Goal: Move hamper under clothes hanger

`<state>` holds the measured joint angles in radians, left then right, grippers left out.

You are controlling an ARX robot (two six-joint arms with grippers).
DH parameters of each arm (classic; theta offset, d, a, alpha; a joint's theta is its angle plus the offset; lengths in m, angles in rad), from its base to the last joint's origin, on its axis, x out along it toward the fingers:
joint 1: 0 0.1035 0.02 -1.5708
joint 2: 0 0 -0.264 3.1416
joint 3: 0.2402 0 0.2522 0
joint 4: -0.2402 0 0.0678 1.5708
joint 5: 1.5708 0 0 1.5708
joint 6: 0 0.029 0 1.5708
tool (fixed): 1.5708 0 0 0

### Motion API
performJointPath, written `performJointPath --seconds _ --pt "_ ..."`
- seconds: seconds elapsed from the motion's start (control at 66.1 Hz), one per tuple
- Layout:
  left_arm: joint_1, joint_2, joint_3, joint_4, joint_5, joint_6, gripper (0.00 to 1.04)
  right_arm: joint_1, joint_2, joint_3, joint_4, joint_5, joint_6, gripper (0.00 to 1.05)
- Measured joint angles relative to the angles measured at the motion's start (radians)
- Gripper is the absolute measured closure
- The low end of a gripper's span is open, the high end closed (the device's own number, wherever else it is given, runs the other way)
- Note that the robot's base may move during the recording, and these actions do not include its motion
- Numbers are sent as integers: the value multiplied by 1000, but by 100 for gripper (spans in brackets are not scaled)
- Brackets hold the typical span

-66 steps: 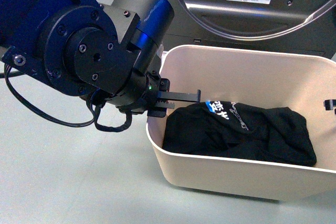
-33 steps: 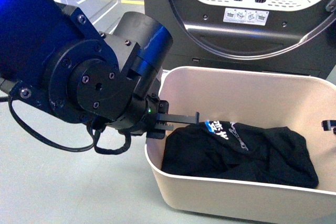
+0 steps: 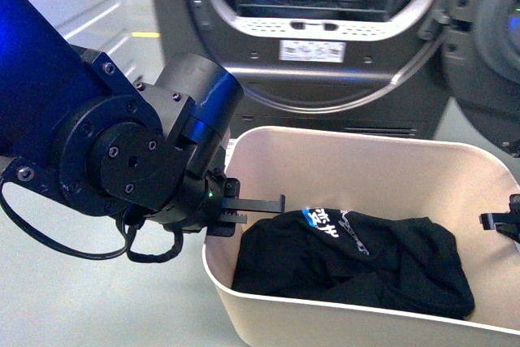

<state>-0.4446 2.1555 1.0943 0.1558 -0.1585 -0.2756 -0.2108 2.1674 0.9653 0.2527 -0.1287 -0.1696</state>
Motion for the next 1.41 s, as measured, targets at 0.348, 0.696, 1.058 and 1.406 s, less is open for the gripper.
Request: performJointPath --seconds 0.348,0.696,1.058,1.406 --pt "-28 -2 2 0 26 0 101 -37 -6 -2 1 24 0 102" --pt "-18 -3 2 0 7 1 101 -24 -6 -2 1 16 0 102" --pt "-20 -3 2 0 11 4 101 -27 -8 -2 1 20 0 102" --pt "-22 -3 2 0 11 4 101 -27 -8 -3 1 21 0 102"
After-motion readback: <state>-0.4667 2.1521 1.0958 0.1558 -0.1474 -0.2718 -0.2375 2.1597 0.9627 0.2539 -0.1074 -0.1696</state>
